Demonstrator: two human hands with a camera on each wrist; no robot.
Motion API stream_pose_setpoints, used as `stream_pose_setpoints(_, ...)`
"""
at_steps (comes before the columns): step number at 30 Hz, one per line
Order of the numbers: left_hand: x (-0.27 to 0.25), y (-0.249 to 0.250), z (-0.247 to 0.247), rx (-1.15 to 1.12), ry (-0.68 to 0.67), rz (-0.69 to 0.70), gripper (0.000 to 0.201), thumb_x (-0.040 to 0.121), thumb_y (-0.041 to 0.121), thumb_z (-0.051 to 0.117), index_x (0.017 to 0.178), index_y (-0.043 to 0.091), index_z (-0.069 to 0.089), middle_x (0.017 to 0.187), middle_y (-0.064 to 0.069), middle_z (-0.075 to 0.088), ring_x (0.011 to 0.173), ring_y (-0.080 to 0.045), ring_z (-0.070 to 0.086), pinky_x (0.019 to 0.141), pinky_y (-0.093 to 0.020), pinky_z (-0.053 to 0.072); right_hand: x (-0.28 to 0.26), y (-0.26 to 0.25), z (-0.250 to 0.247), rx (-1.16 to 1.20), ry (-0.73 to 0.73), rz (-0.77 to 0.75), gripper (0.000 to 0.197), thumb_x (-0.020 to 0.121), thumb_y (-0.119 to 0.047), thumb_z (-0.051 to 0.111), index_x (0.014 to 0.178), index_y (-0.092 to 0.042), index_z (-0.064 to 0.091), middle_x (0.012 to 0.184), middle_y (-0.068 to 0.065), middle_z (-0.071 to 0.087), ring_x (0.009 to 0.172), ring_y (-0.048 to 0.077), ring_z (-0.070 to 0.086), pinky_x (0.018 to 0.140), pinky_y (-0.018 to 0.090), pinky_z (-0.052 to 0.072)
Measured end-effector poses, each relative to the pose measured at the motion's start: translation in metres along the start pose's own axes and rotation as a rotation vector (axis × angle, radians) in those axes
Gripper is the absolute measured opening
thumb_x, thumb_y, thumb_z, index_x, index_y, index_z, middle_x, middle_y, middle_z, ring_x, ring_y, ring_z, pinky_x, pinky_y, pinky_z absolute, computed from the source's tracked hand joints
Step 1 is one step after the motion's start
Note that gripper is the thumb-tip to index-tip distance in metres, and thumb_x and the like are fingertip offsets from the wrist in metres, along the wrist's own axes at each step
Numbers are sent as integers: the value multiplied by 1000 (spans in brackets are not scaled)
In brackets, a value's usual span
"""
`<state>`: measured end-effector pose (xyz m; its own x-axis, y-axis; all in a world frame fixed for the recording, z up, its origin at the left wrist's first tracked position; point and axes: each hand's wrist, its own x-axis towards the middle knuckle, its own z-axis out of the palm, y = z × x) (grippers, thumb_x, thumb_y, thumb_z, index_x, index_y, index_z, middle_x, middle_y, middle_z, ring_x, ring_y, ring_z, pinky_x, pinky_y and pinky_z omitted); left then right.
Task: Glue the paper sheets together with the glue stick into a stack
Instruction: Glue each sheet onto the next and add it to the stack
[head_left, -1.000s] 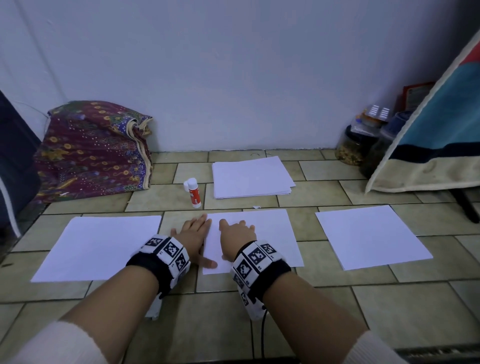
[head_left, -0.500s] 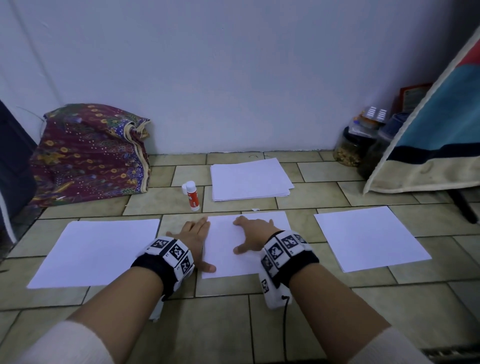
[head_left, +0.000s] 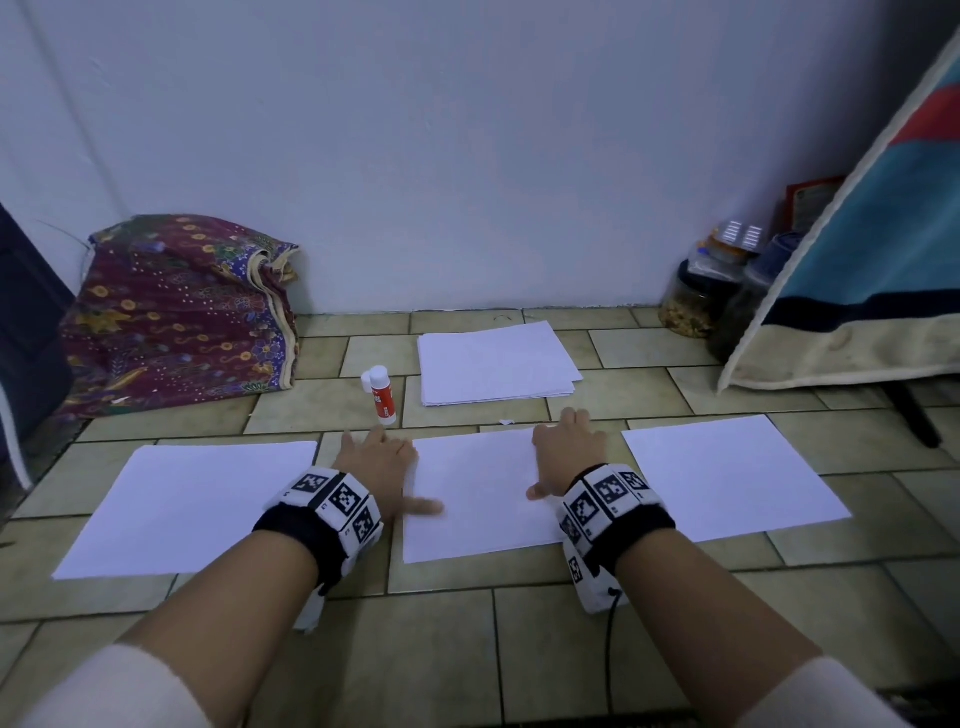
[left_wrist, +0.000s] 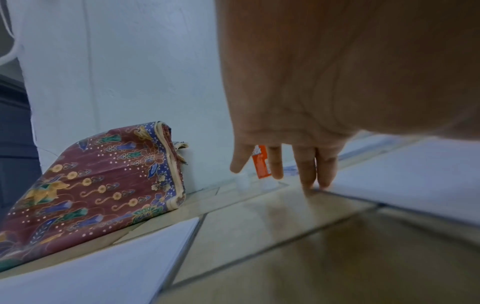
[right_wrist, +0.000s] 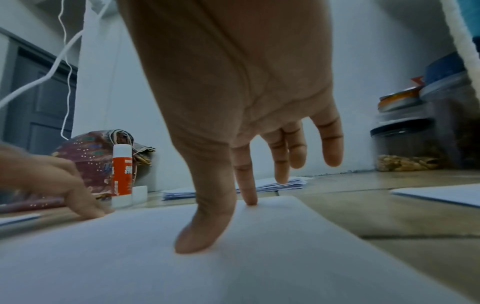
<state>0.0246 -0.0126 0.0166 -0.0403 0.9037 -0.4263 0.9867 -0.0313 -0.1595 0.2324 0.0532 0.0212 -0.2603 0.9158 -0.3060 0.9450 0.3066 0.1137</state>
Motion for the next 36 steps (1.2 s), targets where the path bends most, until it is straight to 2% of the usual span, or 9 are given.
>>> stream_pose_setpoints(2, 0, 6, -10, 56, 98, -5, 64, 89, 72, 29, 103, 17, 60, 119, -3, 59, 125, -23, 42, 104, -44, 32, -2, -5, -1, 14, -58, -1, 60, 81, -38, 73, 131, -16, 47, 134, 10, 38, 128, 28, 35, 101, 41, 36)
stream_pose_setpoints(3, -1, 11, -12, 54, 144, 22, 56, 93, 65, 31, 101, 17, 60, 117, -3, 60, 122, -22, 44, 101, -41, 35, -3, -8, -1, 47, -84, -14, 54, 83, -29, 71, 131, -15, 48, 135, 10, 38, 127, 28, 37, 101, 41, 36)
stream_pose_setpoints(7, -4, 39, -3, -87, 152, 230, 48, 95, 39, 50, 138, 20, 45, 140, 0, 42, 127, -20, 36, 101, -37, 38, -11, -22, 4, 146, -96, -211, 49, 92, -9, 46, 140, -19, 43, 134, 15, 36, 122, 33, 40, 103, 36, 37)
stream_pose_setpoints(15, -13, 43, -3, -107, 161, 140, 40, 91, 44, 58, 121, 18, 57, 126, -4, 50, 117, -22, 45, 90, -31, 39, -26, -56, 13, 159, -137, -101, 43, 94, -15, 44, 137, -9, 36, 137, 14, 35, 131, 33, 27, 101, 47, 41)
stream_pose_setpoints(17, -9, 37, 7, -201, 138, 94, 61, 89, 44, 61, 137, 12, 42, 146, -8, 36, 134, -22, 33, 104, -33, 36, -26, -63, 11, 154, -161, -207, 46, 94, -17, 50, 136, -8, 36, 138, 14, 35, 130, 36, 28, 103, 45, 40)
stream_pose_setpoints(20, -2, 30, 25, -273, 0, 38, 92, 93, 51, 51, 153, 4, -1, 161, -9, -8, 149, -19, -2, 120, -40, 14, -24, -70, 12, 158, -167, -283, 59, 92, -19, 57, 143, -11, 30, 147, 8, 28, 137, 34, 22, 106, 50, 37)
stream_pose_setpoints(24, 2, 27, 32, -207, -49, 37, 88, 97, 55, 38, 152, 6, -9, 160, -8, -16, 148, -18, -11, 119, -43, 6, -24, -68, 11, 140, -190, -395, 72, 95, -20, 50, 153, -17, 7, 161, 1, 5, 148, 21, 6, 118, 53, 11)
stream_pose_setpoints(31, 1, 26, 30, -163, -67, 38, 87, 97, 57, 34, 152, 7, -12, 160, -6, -17, 148, -16, -11, 120, -45, 5, -9, -24, 6, 239, -189, -203, 64, 97, -45, 41, 152, -25, 15, 156, -2, 28, 140, 23, 32, 118, 47, 5)
stream_pose_setpoints(36, -4, 26, 27, -172, -47, 37, 89, 96, 57, 38, 152, 8, -10, 161, -4, -15, 148, -15, -9, 120, -44, 8, -4, -15, 5, 256, -125, -140, 70, 88, -40, 63, 142, -13, 27, 135, 7, 50, 126, 26, 46, 113, 45, 25)
